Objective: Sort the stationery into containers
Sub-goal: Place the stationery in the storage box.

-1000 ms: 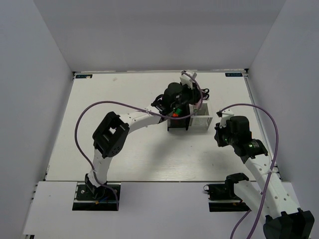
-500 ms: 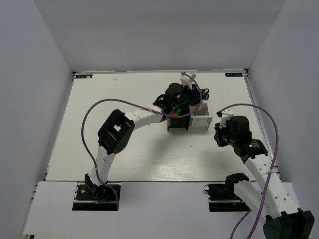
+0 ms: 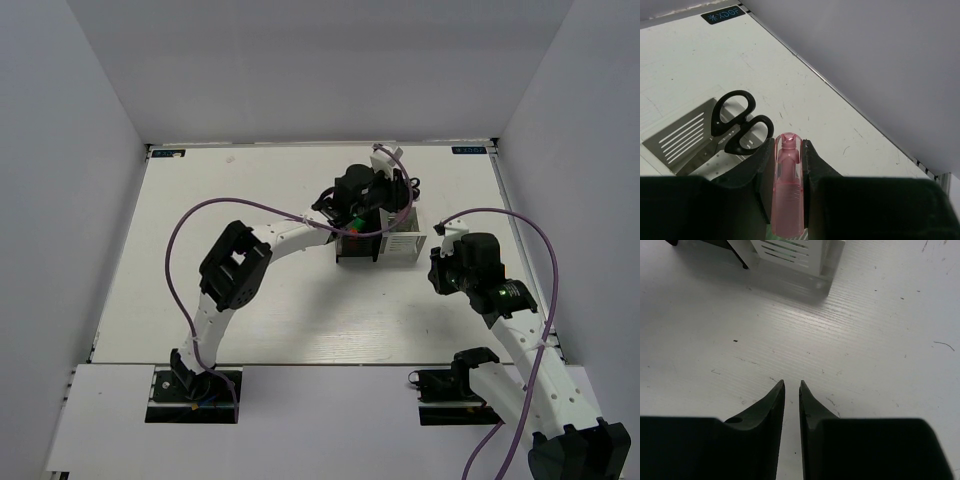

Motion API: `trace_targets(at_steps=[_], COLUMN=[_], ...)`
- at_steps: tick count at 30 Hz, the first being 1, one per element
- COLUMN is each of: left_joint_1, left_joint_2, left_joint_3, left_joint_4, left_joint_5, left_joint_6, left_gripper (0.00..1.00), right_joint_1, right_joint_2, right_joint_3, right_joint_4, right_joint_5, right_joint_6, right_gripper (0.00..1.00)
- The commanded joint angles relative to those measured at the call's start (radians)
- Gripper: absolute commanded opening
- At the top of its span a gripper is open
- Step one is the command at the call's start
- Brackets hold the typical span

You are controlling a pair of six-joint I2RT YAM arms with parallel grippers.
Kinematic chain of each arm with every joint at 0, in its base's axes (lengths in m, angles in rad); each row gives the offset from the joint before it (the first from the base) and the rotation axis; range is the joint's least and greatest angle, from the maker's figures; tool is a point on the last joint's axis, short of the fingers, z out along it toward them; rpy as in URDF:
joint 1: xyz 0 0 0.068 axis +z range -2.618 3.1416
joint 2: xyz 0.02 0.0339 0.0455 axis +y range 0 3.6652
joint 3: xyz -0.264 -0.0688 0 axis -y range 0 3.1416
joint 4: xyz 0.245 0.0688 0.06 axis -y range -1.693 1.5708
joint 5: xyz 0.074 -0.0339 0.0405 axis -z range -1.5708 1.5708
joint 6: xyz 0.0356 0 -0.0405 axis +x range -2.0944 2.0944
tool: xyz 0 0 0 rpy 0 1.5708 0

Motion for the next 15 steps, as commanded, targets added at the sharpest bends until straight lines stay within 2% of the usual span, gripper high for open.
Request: trace_targets(at_steps=[1,9,10,13,14,15], left_joint_1=[-0.014,-0.026,-0.025,-0.026,-0.028,-0.026], left_joint_2=[0.012,0.027,0.027,0.023,0.021,0.017], left_joint_3=[0.052,0.072,0.072,0.07,0.07,0.068], left_joint_4=[-0.051,-0.1,-0.1,-0.106,-0.111,-0.112], left_joint_5=[-0.023,-0.058,-0.056,-0.07,-0.076,-0.079], left_joint_6=[0.05,0.105,0.113,0.121,0.122,0.121], left_gripper=[0.1,0.14,0.25,0.33,0.41,0.45], right_joint_1=[0.001,-0.001,0.001,-0.001,0.002,0.002], right_joint_2=[-0.007,-0.008,-0.007,-0.007,-0.005,-0.007], right_joint_3=[-0.008,-0.005,-0.007,-0.005,-0.007,-0.008], right_joint_4=[0.031,0.029,0.031,0.028,0.029,0.029], right_joint_5=[-0.016,-0.022,-0.024,-0.024,-0.027,-0.027], right_joint_6=[-0.003,-0.005,-0.005,-0.005,-0.003,-0.003], right_gripper=[0.21,0.25,0.25,0.29,0.3,0.32])
